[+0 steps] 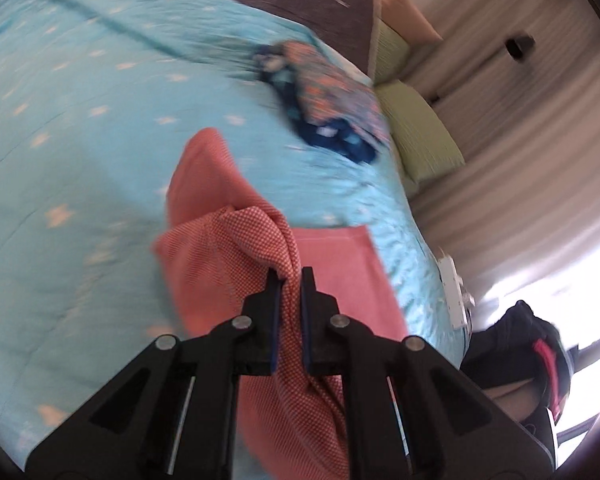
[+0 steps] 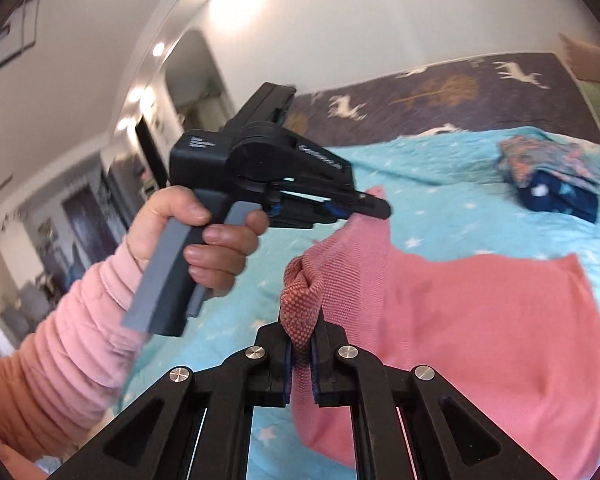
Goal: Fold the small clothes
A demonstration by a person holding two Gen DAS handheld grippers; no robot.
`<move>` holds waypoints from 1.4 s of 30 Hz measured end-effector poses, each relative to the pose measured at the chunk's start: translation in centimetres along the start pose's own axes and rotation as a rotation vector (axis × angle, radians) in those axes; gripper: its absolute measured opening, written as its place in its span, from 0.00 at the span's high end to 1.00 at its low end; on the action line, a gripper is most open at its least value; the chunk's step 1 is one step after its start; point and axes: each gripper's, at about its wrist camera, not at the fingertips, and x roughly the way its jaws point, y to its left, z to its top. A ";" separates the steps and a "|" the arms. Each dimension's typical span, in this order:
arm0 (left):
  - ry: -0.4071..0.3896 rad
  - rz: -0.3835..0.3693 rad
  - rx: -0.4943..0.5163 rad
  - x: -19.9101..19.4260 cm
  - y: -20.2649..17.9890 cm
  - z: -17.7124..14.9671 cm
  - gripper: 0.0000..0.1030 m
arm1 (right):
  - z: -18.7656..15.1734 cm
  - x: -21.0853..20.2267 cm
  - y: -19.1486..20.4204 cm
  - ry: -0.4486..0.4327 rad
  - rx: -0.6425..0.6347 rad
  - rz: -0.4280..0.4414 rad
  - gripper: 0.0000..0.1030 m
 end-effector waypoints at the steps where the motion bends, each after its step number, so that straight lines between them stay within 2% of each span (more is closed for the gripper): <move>1: 0.018 -0.006 0.028 1.2 -1.7 0.2 0.91 | -0.1 -1.2 -0.9 -0.019 0.021 -0.011 0.95; 5: 0.085 -0.014 0.131 6.1 -7.4 0.4 0.91 | -1.0 -5.2 -4.4 -0.071 0.104 -0.077 0.95; 9: 0.156 -0.014 0.193 11.2 -11.2 -0.7 0.91 | -2.3 -8.5 -8.5 -0.097 0.196 -0.154 0.95; 14: 0.245 0.028 0.236 16.1 -12.7 -3.0 0.91 | -5.0 -10.3 -12.5 -0.062 0.293 -0.216 0.95; 17: 0.249 0.056 0.251 17.6 -13.2 -3.6 0.90 | -6.7 -10.6 -14.3 -0.033 0.357 -0.225 0.95; 20: 0.237 0.051 0.249 17.5 -13.3 -3.8 0.88 | -7.8 -10.5 -15.6 -0.006 0.392 -0.225 0.94; 23: 0.228 0.004 0.203 17.0 -13.0 -3.5 0.81 | -8.6 -10.0 -16.6 0.021 0.421 -0.214 0.93; 26: 0.192 -0.056 0.183 15.0 -12.8 -3.6 0.79 | -9.4 -10.2 -17.2 0.032 0.455 -0.203 0.90; 27: 0.165 -0.061 0.194 13.8 -12.7 -3.8 0.74 | -9.5 -10.4 -17.3 0.032 0.458 -0.203 0.89; 28: 0.135 -0.050 0.211 12.7 -12.7 -4.1 0.70 | -9.6 -10.6 -17.3 0.033 0.455 -0.209 0.87; 30: 0.068 -0.008 0.252 10.4 -12.2 -4.9 0.69 | -9.8 -11.0 -17.3 0.040 0.443 -0.233 0.85; 36: 0.029 0.108 0.306 7.5 -9.3 -8.5 0.69 | -9.8 -12.2 -18.0 0.051 0.438 -0.280 0.84; 40: 0.017 0.180 0.338 7.0 -7.6 -12.5 0.65 | -8.2 -13.0 -16.7 0.035 0.334 -0.371 0.82; 42: -0.025 0.233 0.394 6.9 -7.7 -14.2 0.64 | -7.1 -12.8 -15.9 0.031 0.273 -0.365 0.82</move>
